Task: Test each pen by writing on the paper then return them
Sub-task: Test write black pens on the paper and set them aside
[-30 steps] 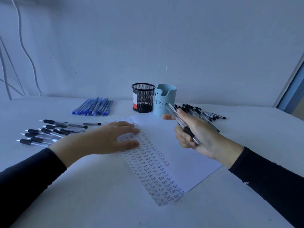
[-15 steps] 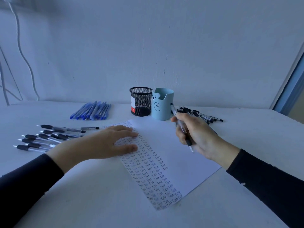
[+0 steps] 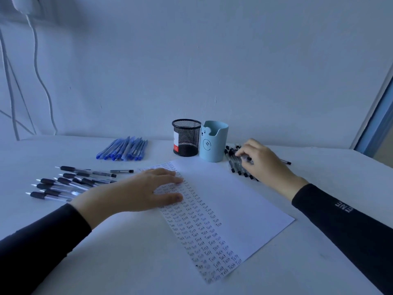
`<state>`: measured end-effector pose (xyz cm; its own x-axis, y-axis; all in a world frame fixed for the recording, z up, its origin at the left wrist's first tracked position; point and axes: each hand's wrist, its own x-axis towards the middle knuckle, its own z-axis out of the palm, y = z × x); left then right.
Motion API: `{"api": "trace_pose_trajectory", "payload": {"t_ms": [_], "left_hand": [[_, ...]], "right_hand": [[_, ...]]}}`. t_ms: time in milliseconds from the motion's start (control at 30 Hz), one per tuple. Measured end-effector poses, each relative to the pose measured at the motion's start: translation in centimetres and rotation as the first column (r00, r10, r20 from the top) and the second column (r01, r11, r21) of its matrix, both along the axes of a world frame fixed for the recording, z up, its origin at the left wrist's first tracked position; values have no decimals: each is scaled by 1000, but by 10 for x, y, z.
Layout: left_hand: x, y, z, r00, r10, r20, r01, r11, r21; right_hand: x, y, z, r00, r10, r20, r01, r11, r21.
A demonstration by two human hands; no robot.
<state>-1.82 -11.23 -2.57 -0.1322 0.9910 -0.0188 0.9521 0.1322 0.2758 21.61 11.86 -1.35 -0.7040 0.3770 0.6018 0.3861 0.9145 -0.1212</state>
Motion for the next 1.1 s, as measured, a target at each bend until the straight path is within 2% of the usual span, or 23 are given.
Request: {"api": "trace_pose_trajectory", "payload": {"t_ms": [133,267,367,433,567,667,733,833,933,1067,1100], "left_hand": [[0,-1,-1,1000,-6,8,6,1000,7],[2,0,1,1000,-6,1,6,1000,5],[3,0,0,1000,-9,2,9,1000,14],[3,-1,1,1000,-11,-3,11,1000,20],[4,-3,3,999,-20,-47,21,1000,22],[-1,-3,7,1000,11,20,-13,996,93],[-15,-2,9,995,98,22,-100,978,182],[-50,-5,13,956,280,-90,-246,930,274],[-76,-9,13,919,380,-106,-344,903,256],[-91,-11,12,900,419,-117,-391,897,207],[-93,-10,12,901,418,-118,-384,893,236]], "right_hand": [[-2,2,-7,989,-67,132,63,998,30],[-3,-9,-2,985,-110,134,104,993,55],[0,-15,-6,960,-163,226,161,987,31],[2,-16,-6,960,-152,234,155,988,5],[1,-26,-6,985,-78,155,83,996,-27],[-1,-38,-10,994,38,98,-33,998,-47],[-4,-45,-13,985,133,108,-125,989,-76],[-8,-54,-15,964,242,114,-232,968,-95],[-7,-56,-14,958,271,93,-262,960,-102],[-1,-54,-14,955,289,70,-278,951,-131],[-1,-54,-14,956,285,69,-274,952,-136]]}}
